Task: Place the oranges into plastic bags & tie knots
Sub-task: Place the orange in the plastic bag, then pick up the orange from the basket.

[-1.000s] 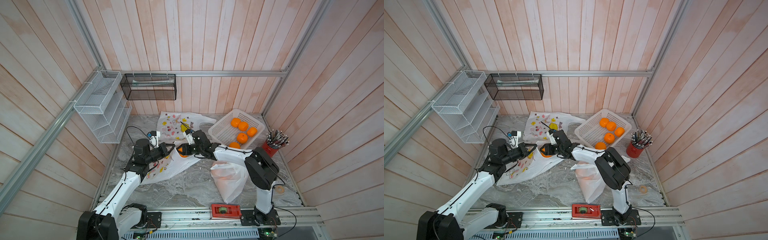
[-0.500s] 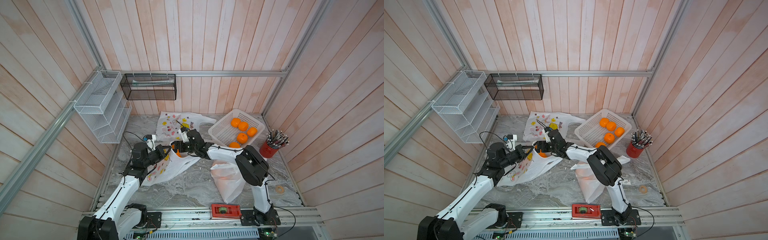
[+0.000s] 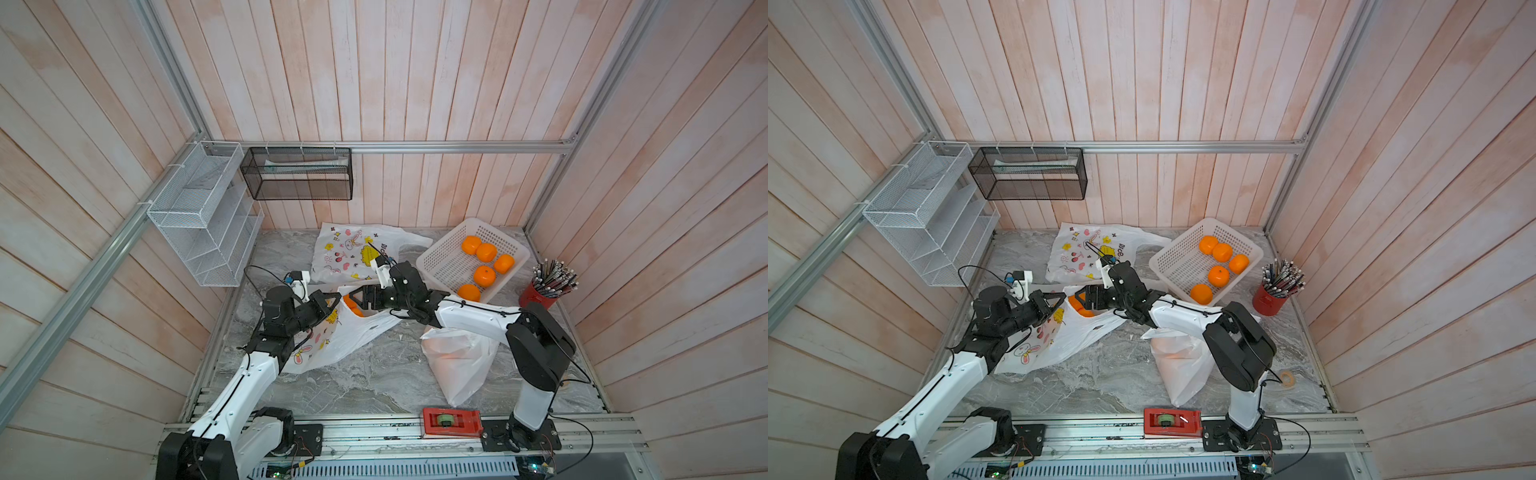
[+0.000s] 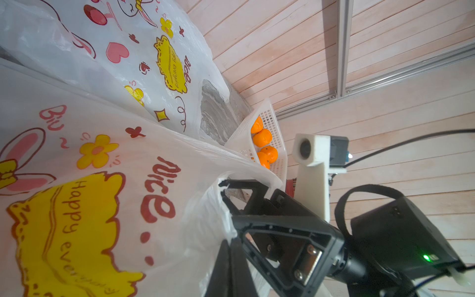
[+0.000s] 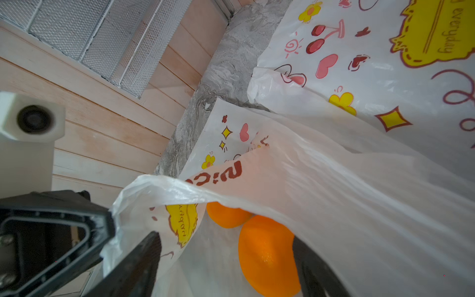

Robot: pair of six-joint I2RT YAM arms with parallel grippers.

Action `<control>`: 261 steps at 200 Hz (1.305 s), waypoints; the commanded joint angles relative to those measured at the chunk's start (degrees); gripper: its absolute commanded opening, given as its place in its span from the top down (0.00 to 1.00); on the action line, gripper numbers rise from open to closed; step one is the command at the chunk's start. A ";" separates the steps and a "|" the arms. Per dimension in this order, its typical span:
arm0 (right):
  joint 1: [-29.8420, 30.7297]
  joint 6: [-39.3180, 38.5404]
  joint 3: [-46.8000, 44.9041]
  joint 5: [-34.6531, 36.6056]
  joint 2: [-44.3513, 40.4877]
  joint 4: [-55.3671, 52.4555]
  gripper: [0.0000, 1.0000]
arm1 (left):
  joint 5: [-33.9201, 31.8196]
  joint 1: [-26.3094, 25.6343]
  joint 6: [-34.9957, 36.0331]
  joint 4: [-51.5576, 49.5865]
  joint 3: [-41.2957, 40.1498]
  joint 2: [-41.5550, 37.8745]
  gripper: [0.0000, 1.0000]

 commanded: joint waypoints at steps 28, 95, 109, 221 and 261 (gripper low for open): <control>0.42 0.98 -2.55 -1.93 -5.60 -1.88 0.51 | 1.20 0.27 1.71 1.28 0.03 0.37 1.00; -2.59 -4.80 -0.51 3.69 -15.95 -10.99 0.61 | 0.50 0.37 2.03 1.14 0.67 0.82 1.00; -6.07 -8.51 0.23 7.47 -17.32 -16.04 0.55 | 0.41 0.39 2.05 1.14 0.83 1.16 1.00; -37.80 -33.36 16.09 25.57 -0.86 -42.96 0.13 | -0.23 0.38 2.69 0.02 2.25 2.75 1.00; -40.37 -37.06 25.17 28.62 9.94 -49.96 0.05 | -0.30 0.34 3.16 -0.59 2.95 3.37 1.00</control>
